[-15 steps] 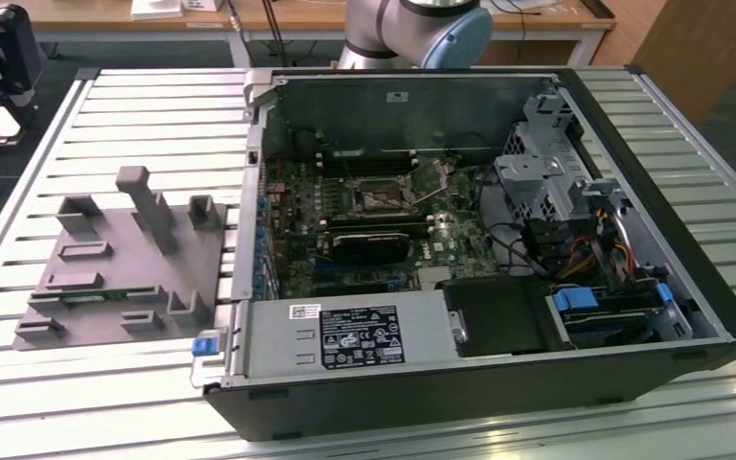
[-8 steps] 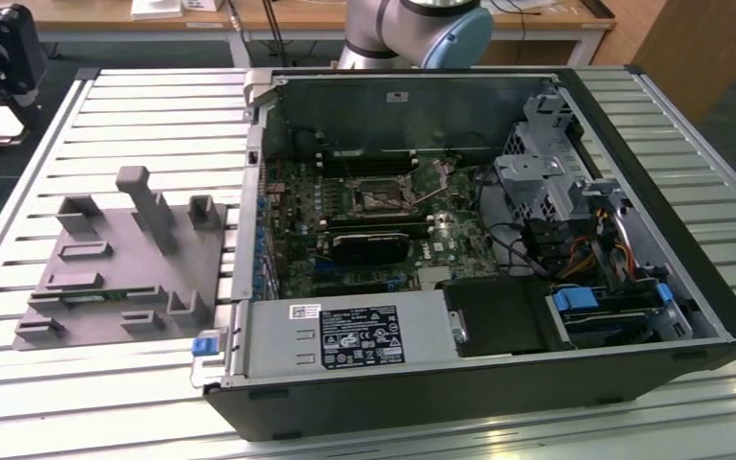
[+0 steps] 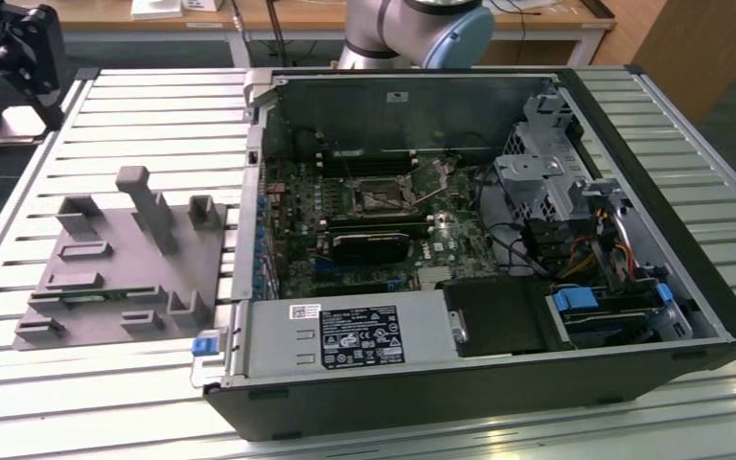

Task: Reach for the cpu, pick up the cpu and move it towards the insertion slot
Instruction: 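Pick up the cpu and move it towards the insertion slot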

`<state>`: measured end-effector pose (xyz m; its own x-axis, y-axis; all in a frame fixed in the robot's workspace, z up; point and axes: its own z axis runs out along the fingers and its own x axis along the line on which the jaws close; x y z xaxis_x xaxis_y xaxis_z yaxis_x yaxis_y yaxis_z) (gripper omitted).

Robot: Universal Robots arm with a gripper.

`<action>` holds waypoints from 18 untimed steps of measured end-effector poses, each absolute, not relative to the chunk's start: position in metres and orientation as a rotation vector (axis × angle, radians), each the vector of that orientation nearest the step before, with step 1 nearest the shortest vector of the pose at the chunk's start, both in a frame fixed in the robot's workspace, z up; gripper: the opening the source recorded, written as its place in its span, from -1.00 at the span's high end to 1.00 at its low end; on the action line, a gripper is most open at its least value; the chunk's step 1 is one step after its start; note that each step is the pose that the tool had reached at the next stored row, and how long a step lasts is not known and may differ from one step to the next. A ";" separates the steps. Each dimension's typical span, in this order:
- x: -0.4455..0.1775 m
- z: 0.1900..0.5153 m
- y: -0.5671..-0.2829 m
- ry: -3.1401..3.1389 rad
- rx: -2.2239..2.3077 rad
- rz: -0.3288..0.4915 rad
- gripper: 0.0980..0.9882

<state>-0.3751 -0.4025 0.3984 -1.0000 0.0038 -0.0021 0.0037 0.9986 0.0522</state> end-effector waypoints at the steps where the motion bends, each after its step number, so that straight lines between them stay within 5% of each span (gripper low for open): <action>1: -0.372 0.398 -0.403 3.138 0.006 0.082 0.00; 18: -0.338 0.398 -0.403 3.138 0.005 0.082 0.00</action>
